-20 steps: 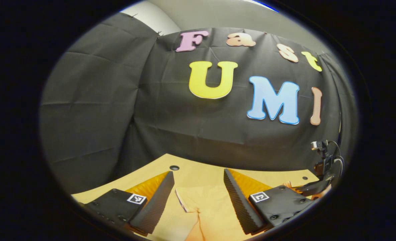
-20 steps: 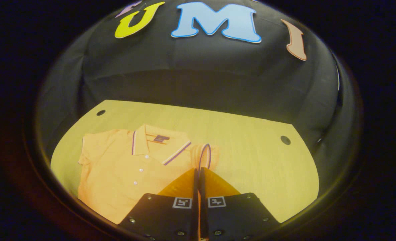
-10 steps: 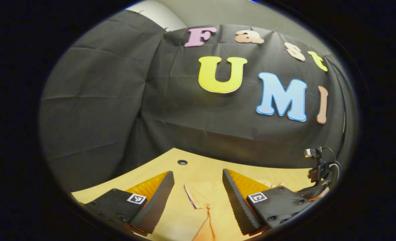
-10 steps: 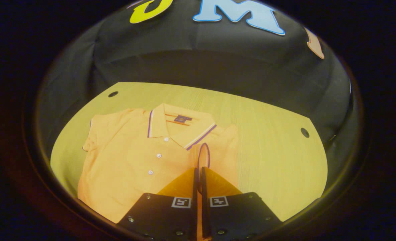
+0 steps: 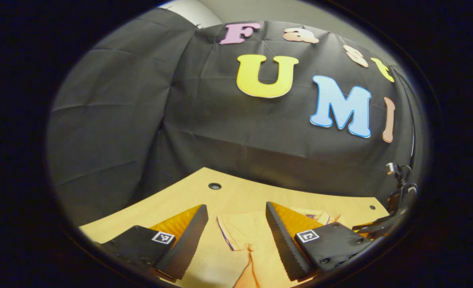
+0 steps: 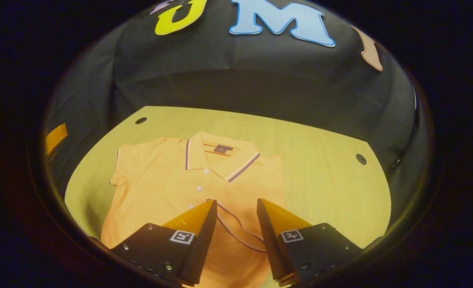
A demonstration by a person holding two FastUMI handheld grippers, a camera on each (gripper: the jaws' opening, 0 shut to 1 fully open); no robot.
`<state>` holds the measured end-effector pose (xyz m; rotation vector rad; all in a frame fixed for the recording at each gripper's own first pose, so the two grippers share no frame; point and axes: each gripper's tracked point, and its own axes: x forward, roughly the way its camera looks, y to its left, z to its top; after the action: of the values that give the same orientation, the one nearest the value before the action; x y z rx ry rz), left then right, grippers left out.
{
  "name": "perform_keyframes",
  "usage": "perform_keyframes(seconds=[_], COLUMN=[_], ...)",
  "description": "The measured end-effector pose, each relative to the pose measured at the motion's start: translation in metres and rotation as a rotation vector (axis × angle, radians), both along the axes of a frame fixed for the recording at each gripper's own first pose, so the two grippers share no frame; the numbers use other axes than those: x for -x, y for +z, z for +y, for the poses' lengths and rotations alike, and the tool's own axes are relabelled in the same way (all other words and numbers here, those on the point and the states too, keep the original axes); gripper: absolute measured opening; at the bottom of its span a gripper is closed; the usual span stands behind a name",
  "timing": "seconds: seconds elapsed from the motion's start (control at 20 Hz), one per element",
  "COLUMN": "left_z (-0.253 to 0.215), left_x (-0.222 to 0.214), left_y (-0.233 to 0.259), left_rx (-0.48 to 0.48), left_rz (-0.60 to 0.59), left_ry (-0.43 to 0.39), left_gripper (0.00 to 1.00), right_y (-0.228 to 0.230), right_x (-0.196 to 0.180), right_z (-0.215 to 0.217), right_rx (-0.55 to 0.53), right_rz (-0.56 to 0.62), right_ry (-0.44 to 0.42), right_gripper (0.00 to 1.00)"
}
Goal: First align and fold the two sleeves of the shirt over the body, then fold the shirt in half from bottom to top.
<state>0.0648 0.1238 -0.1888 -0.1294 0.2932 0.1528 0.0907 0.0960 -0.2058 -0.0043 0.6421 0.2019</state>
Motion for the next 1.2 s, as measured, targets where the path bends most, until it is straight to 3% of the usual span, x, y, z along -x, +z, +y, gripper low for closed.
perform_keyframes(seconds=[0.05,0.1,0.15,0.45,0.6,0.85,1.2], left_z=[0.002,0.004,0.007,0.021,0.027,0.036,0.036], left_x=[-0.008,-0.014,-0.019,-0.052,-0.068,-0.086,-0.096], left_y=[-0.011,-0.021,-0.033,-0.101,-0.124,-0.162,-0.191], left_rx=[0.003,0.007,0.010,0.031,0.040,-0.027,-0.034], left_rz=[0.018,0.035,0.056,0.197,0.246,0.338,0.410], left_ry=[0.004,0.005,0.005,0.003,0.005,-0.014,-0.037], left_gripper=[0.93,0.93,0.93,0.93,0.93,0.95,0.93], right_y=[0.007,0.016,0.025,0.076,0.079,0.080,0.090], right_x=[0.005,0.011,0.016,0.053,0.077,0.110,0.116], right_z=[-0.001,-0.003,-0.007,-0.011,-0.009,-0.010,-0.022], right_rx=[0.011,0.023,0.042,0.051,0.017,-0.046,-0.019], right_rz=[-0.021,-0.042,-0.066,-0.176,-0.150,-0.116,-0.127], right_ry=[-0.001,-0.003,-0.011,-0.074,-0.104,-0.151,-0.189], right_gripper=[0.70,0.90,0.96,0.96,0.96,0.96,0.96])
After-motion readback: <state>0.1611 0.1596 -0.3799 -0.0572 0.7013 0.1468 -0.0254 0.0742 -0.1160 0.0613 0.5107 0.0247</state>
